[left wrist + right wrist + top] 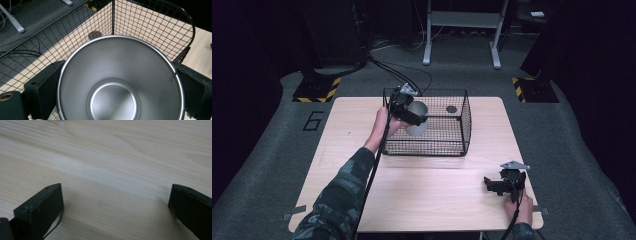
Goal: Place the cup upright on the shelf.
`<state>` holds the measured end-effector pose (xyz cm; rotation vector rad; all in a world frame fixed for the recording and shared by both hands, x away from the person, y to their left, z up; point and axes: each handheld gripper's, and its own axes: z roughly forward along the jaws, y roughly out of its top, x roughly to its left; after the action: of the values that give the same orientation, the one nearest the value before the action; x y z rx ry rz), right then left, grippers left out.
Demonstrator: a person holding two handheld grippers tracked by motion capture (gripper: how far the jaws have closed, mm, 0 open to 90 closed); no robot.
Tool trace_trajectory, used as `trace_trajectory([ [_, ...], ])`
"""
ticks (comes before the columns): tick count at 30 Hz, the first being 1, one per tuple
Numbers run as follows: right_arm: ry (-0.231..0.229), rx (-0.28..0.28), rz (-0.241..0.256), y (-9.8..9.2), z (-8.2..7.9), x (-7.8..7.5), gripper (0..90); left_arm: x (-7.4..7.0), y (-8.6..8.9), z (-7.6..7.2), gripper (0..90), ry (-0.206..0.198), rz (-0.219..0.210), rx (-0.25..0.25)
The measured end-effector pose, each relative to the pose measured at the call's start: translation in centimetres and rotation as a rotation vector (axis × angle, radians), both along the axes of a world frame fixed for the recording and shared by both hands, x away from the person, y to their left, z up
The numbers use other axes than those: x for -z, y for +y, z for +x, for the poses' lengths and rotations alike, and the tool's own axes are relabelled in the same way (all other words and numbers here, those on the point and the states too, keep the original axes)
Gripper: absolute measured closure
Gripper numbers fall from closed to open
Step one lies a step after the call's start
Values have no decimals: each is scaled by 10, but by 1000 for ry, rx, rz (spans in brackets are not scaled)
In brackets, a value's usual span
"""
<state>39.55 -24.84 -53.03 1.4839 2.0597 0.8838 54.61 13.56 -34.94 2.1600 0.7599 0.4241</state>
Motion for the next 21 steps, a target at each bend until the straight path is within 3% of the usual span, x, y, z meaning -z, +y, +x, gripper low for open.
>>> trace_trajectory([
  [12, 0, 0, 0, 0, 0, 0, 0, 2, -9, 15, 64, 10, 6, 10],
  [21, -4, -1, 2, 0, 0, 0, 0, 16, -16, 25, 63, 45, 17, 4],
])
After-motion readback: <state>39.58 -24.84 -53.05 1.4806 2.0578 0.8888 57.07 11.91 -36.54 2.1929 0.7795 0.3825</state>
